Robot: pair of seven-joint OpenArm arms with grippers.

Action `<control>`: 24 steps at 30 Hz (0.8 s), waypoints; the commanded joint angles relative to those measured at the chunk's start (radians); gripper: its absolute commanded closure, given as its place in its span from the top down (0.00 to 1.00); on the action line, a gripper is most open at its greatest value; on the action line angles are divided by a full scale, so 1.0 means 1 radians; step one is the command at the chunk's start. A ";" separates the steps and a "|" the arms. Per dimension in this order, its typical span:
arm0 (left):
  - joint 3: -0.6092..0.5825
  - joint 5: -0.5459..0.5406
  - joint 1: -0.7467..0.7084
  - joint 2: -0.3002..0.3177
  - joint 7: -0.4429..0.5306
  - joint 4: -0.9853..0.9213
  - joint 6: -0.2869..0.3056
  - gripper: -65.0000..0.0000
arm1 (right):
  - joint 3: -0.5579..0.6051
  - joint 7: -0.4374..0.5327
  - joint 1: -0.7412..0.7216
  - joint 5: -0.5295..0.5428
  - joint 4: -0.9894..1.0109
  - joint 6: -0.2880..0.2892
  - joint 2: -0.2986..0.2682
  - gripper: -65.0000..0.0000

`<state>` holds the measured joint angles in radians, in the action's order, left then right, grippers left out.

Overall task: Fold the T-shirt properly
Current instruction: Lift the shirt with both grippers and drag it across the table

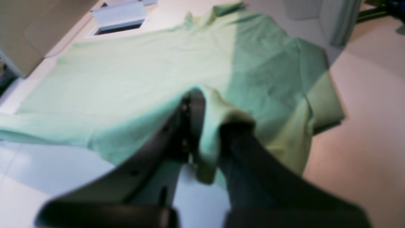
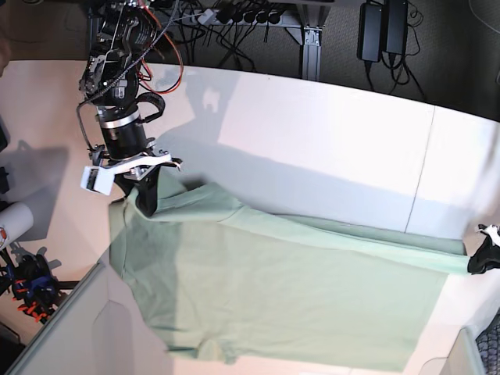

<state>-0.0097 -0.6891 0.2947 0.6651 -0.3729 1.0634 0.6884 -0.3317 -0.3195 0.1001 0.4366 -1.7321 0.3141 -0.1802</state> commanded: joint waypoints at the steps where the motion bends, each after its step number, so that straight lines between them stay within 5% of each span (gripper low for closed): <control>1: 0.010 0.000 0.045 0.018 0.039 -0.002 0.010 0.00 | -0.005 0.030 -0.040 0.008 0.008 0.007 -0.016 0.00; 15: 0.008 0.158 0.223 -0.084 0.153 -0.227 0.010 0.00 | 0.095 -0.003 -0.335 -0.064 0.348 0.057 -0.058 0.00; 24: -0.120 0.357 0.282 -0.106 0.359 -0.331 0.010 0.00 | 0.177 0.003 -0.484 -0.157 0.507 0.057 -0.058 0.00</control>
<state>-0.1360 -0.3145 0.5415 0.5411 -0.0463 0.7185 0.6891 -0.1520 -0.3431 -0.3580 0.2722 -1.2102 0.3695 -0.2276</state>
